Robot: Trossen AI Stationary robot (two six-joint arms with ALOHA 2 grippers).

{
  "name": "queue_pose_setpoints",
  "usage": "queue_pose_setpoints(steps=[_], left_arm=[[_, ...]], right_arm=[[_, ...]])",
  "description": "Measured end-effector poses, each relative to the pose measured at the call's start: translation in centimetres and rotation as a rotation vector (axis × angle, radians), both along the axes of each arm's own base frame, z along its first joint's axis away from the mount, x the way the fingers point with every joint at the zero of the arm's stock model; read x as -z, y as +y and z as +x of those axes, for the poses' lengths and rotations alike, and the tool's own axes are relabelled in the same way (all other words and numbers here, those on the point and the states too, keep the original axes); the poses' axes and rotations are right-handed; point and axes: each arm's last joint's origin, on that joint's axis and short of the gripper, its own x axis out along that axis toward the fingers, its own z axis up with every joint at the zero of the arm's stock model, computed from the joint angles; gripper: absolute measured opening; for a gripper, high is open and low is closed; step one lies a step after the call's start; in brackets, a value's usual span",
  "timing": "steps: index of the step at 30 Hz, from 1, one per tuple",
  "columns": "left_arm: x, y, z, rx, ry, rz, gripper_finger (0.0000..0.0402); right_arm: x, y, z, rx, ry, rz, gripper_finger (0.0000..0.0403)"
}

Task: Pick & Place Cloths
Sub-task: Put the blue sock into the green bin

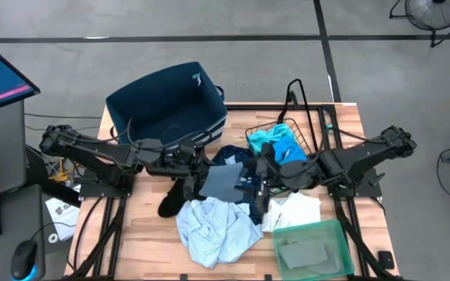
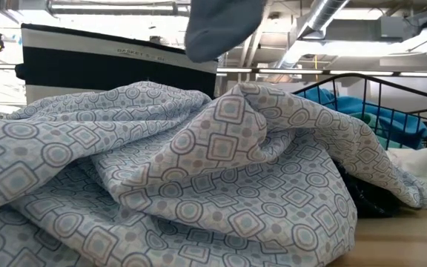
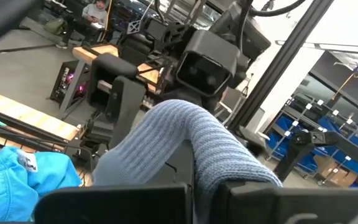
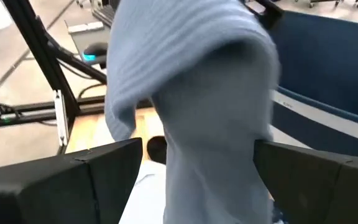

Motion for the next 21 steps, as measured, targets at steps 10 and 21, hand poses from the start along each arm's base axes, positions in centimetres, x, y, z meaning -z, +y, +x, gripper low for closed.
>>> queue_pose_setpoints(steps=[10,21], left_arm=[[0.0,-0.1,0.0,0.005,-0.004,-0.001,0.0],[-0.3,0.1,0.0,-0.007,-0.038,0.024,0.0]], right_arm=[[-1.0,-1.1,-1.9,0.075,0.012,-0.042,0.0301],[1.5,-0.3,1.6,0.009,0.049,0.007,0.0301]])
